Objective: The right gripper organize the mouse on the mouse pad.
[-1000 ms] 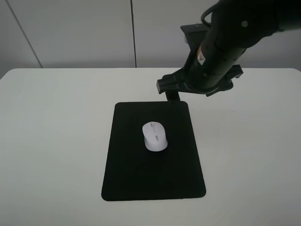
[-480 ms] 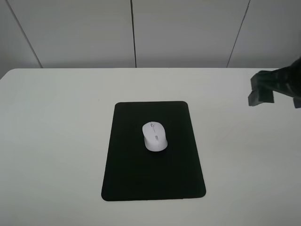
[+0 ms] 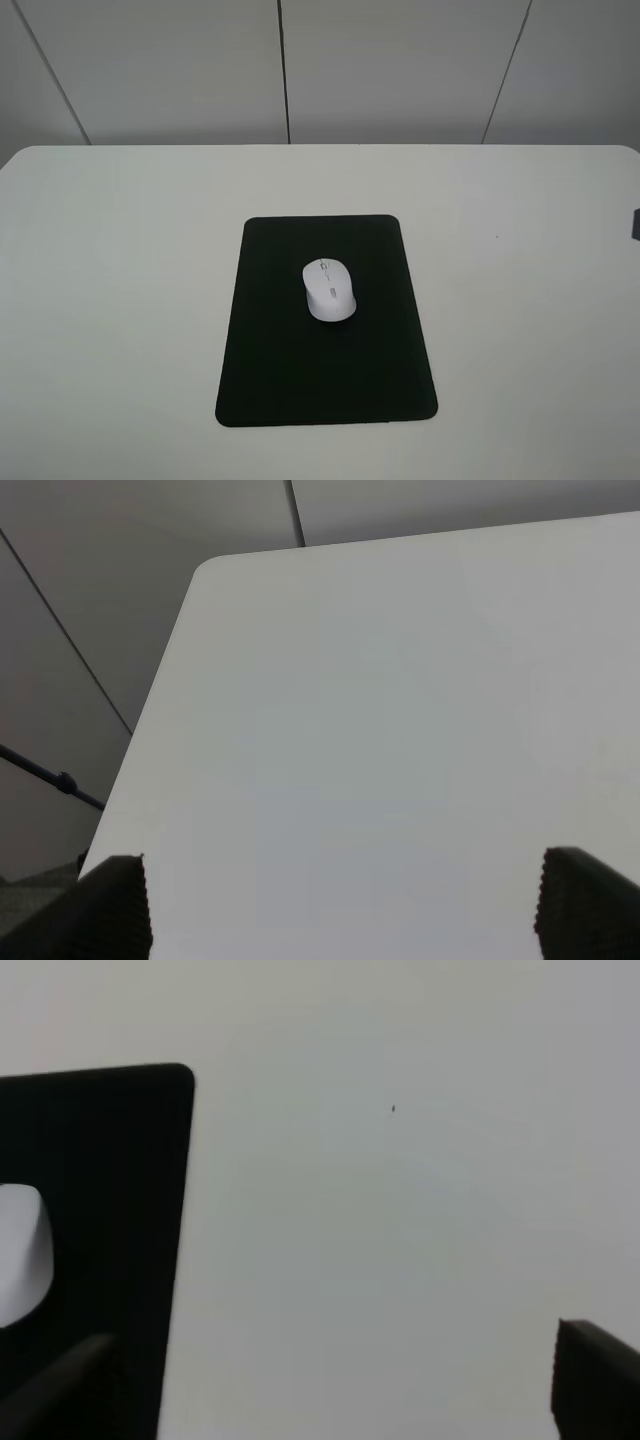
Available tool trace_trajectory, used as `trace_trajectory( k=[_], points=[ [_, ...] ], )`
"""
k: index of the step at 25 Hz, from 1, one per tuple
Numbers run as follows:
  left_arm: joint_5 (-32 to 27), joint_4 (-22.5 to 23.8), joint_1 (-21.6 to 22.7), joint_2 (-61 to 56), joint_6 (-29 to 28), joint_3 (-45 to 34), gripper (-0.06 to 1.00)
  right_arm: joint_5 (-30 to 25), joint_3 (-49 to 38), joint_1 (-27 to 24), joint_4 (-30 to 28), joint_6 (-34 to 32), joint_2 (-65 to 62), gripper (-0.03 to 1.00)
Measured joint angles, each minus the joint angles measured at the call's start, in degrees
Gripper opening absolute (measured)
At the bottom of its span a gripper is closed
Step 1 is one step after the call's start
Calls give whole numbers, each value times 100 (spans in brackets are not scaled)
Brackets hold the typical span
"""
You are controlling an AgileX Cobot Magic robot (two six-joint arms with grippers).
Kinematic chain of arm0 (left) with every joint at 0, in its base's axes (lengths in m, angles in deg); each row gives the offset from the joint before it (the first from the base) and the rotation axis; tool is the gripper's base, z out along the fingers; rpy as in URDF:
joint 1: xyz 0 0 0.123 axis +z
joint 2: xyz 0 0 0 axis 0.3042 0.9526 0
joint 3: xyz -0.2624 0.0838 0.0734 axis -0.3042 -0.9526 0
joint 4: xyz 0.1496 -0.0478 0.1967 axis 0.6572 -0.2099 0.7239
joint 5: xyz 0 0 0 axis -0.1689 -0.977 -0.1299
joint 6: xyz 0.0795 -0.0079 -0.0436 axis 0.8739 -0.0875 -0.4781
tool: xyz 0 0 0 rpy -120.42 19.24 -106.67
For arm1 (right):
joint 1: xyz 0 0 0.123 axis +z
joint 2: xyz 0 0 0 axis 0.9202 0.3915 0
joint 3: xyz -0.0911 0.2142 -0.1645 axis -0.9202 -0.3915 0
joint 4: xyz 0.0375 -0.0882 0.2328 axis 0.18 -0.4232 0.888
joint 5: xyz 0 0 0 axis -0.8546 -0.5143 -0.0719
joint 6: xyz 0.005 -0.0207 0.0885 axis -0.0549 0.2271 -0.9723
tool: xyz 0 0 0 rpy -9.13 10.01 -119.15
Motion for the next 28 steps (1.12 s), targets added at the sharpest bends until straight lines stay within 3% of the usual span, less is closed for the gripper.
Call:
trace_trajectory(
  k=[8,12,16,22,28],
  points=[
    [0,0,0,0,0,0,79,-302,-122,0,279,236,-1816,83],
    [0,0,0,0,0,0,79,-33,-122,0,315,256,-1911,83],
    [0,0,0,0,0,0,79,0,-61,0,782,256,-1915,83],
    [0,0,0,0,0,0,79,-41,249,0,644,260,-1917,83],
    [0,0,0,0,0,0,79,-969,259,0,189,260,-1917,83]
  ],
)
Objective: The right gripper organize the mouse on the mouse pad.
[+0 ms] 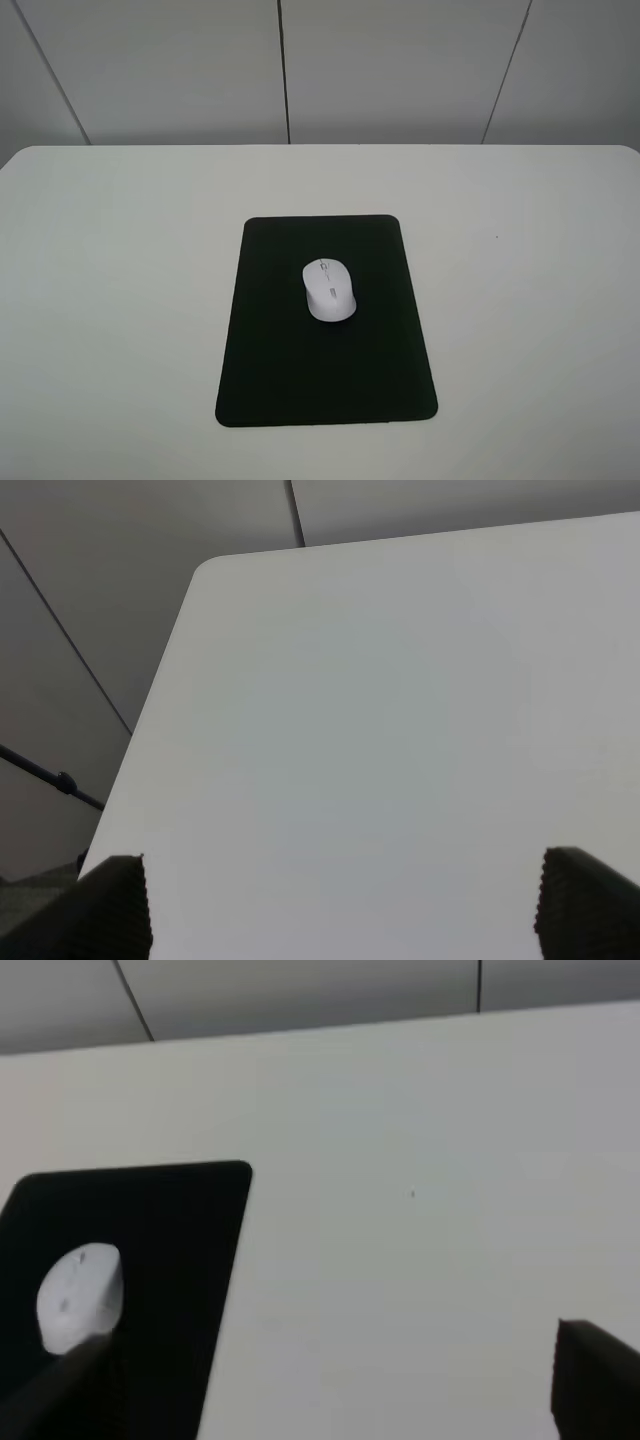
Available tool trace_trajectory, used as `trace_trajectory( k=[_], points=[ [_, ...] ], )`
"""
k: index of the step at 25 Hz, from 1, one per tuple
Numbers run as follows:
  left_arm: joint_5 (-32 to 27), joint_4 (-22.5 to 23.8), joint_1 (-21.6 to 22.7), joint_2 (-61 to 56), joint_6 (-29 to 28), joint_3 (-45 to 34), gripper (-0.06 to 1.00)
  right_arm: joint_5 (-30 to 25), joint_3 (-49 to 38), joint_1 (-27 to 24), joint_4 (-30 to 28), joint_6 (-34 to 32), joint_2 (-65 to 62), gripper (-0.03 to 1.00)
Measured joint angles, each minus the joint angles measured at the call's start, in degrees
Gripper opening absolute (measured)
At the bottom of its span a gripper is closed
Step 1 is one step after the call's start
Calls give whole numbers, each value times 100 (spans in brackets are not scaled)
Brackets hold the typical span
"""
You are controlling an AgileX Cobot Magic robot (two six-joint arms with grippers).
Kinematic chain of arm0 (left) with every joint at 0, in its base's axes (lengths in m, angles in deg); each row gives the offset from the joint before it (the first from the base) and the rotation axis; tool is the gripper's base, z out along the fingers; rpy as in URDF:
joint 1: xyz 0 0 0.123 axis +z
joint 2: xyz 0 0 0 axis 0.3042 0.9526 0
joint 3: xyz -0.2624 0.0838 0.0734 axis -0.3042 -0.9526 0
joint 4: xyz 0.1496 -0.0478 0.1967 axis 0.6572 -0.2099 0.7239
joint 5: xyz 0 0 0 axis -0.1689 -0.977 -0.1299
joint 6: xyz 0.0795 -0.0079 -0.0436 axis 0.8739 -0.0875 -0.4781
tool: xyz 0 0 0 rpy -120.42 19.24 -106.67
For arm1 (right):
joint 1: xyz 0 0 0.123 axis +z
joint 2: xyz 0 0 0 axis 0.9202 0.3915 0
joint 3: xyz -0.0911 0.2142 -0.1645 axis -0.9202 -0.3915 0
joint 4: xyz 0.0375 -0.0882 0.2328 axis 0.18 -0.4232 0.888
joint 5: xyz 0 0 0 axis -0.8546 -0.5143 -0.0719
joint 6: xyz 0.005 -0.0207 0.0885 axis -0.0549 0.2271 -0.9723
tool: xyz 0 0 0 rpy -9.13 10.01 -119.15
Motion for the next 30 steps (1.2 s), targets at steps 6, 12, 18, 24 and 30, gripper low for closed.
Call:
trace_trajectory(
  k=[6,12,18,24,30],
  points=[
    [0,0,0,0,0,0,79,-76,0,0,-12,284,-370,83],
    [0,0,0,0,0,0,79,-205,0,0,-12,581,-972,83],
    [0,0,0,0,0,0,79,-312,-36,0,23,761,-986,83],
    [0,0,0,0,0,0,79,-212,-451,0,275,1032,-986,83],
    [0,0,0,0,0,0,79,-160,-481,-26,429,1312,-986,83]
  ],
)
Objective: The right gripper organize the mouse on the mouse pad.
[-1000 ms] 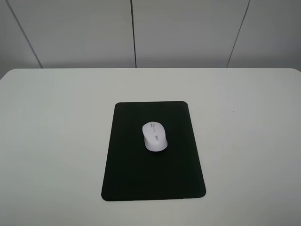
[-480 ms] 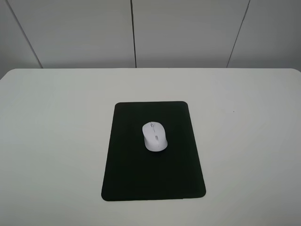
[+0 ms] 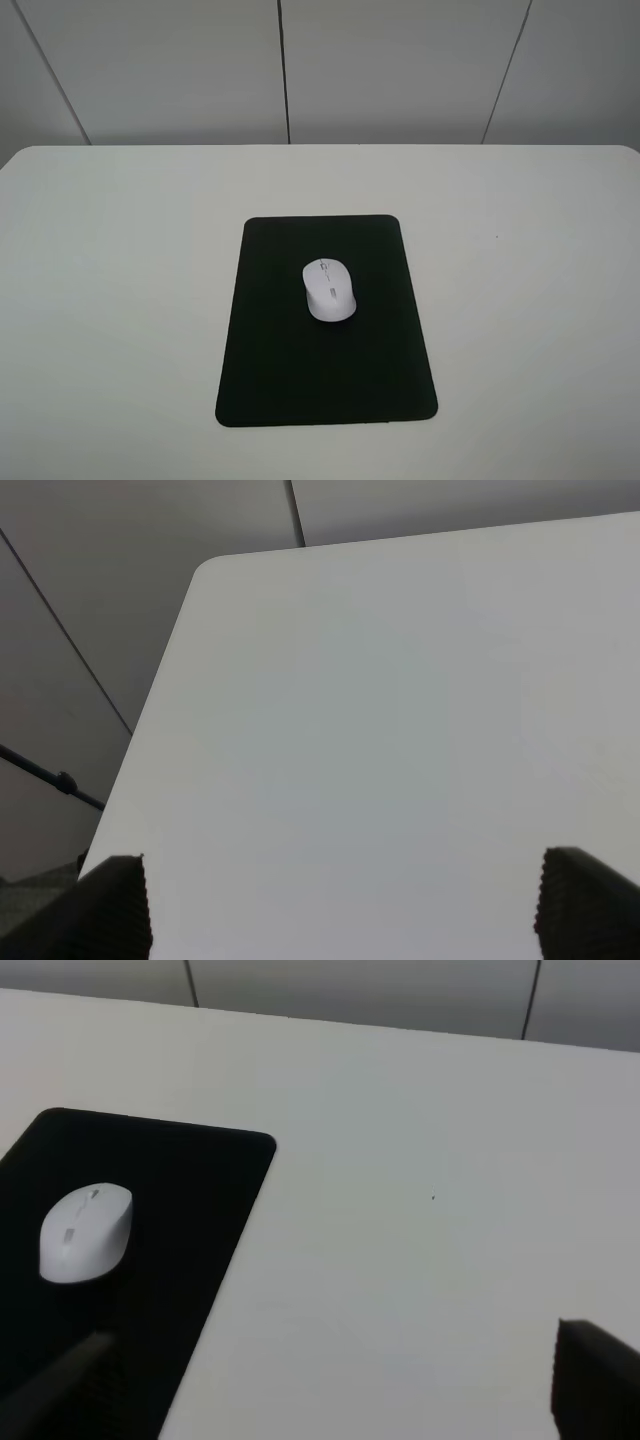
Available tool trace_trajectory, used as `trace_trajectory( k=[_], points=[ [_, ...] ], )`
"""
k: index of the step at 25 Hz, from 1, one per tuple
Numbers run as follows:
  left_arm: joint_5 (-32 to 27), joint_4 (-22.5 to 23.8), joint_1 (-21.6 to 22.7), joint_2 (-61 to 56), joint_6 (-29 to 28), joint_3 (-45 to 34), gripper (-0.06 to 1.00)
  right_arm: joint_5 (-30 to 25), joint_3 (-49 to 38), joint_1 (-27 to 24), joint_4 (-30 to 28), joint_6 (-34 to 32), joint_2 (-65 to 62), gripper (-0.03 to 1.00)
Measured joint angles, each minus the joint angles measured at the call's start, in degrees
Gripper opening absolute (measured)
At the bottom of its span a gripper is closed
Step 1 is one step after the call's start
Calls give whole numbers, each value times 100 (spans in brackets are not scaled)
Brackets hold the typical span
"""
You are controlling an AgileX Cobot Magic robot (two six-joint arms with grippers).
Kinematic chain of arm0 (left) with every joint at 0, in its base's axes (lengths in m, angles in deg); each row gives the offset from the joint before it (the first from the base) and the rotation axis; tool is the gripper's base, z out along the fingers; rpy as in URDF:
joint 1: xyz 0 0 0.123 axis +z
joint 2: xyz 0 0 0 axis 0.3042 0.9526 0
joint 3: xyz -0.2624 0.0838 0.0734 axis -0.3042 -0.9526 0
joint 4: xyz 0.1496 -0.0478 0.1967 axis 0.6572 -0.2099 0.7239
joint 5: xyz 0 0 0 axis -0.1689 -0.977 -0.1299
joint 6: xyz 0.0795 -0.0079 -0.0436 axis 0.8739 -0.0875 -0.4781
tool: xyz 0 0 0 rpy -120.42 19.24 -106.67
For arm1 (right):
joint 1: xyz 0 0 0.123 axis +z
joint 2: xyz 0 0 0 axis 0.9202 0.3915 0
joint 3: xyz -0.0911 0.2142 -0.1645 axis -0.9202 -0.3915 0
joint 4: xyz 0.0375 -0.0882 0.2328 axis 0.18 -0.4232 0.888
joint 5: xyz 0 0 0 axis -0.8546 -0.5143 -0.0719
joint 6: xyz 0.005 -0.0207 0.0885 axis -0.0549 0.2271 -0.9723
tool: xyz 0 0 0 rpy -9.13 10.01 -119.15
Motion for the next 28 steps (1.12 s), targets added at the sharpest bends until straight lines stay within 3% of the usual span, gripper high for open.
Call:
trace_trajectory(
  k=[15,28],
  points=[
    [0,0,0,0,0,0,79,0,0,-1599,94,160,0,83],
    [0,0,0,0,0,0,79,0,0,-1686,131,160,0,83]
  ],
)
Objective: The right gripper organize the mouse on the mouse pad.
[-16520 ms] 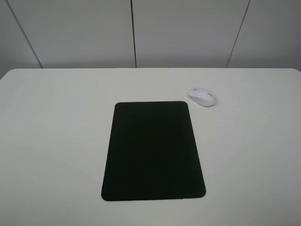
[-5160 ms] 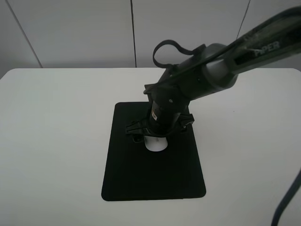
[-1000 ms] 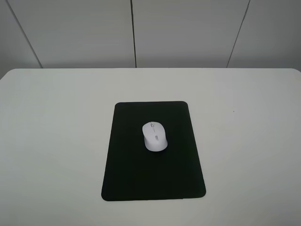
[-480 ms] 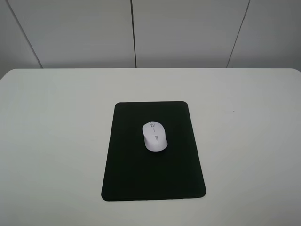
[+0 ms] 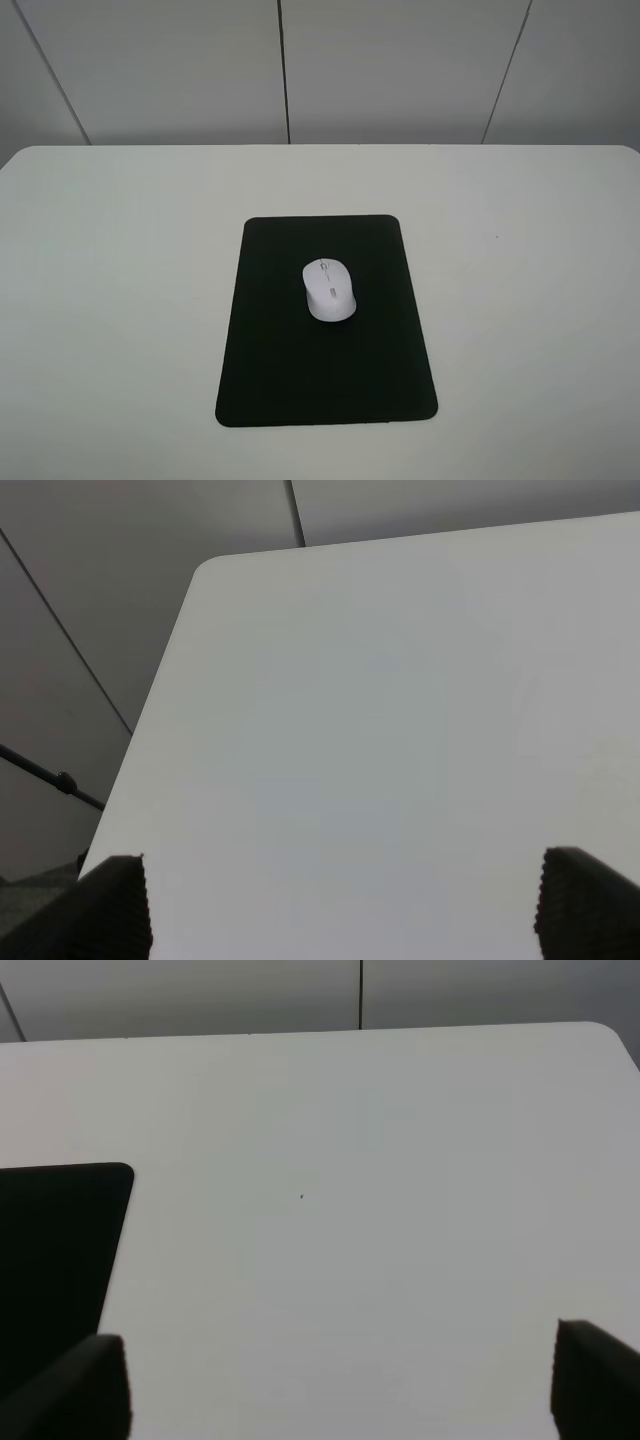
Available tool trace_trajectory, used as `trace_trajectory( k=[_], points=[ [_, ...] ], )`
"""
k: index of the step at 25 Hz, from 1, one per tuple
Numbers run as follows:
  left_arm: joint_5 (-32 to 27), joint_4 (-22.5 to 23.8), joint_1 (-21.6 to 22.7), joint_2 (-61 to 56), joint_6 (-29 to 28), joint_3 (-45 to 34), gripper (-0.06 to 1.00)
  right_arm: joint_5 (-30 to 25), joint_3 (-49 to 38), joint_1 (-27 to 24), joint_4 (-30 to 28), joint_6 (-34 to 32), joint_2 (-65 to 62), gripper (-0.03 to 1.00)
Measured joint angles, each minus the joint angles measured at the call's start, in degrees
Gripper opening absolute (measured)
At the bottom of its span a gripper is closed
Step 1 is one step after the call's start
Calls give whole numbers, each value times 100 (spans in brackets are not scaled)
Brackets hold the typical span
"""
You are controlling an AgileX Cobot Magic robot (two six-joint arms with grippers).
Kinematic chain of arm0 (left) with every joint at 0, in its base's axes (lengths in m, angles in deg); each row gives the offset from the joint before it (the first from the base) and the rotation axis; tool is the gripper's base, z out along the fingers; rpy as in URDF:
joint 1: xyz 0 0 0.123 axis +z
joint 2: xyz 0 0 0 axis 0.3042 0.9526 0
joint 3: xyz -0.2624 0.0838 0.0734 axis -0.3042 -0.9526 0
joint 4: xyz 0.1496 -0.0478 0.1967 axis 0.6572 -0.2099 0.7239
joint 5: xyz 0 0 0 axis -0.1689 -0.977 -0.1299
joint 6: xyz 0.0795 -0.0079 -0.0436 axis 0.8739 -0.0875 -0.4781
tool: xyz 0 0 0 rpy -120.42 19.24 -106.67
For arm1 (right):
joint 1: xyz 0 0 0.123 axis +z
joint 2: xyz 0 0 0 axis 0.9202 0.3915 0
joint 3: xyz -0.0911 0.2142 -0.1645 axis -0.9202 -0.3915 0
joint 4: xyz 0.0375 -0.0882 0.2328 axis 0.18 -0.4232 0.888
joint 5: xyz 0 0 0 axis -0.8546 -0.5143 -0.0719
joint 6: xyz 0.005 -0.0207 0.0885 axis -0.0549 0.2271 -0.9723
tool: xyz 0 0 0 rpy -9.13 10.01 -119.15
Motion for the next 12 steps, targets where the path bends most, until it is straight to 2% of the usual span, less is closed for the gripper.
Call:
trace_trajectory(
  k=[12],
  points=[
    [0,0,0,0,0,0,79,0,0,0,0,0,0,83]
  ],
)
